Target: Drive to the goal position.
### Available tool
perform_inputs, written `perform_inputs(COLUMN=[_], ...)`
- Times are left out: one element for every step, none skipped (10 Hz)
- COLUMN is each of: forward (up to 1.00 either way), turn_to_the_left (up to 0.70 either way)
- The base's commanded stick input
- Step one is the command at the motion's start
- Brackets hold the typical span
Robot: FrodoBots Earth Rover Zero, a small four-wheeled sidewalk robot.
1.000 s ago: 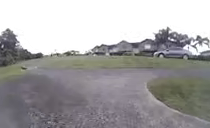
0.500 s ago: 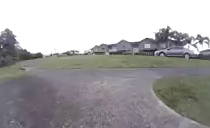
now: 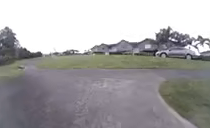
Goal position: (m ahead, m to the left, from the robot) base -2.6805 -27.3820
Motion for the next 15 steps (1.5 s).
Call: perform_inputs(forward=[0.70,0.70,0.70,0.70,0.70,0.70,0.70,0.70,0.70,0.70,0.70,0.70,0.70,0.70,0.70], turn_to_the_left=[-0.35,-0.35,-0.35,-0.35,-0.35,-0.35,-0.35,-0.35,-0.35,-0.35,-0.35,-0.35,-0.35,-0.35,-0.35])
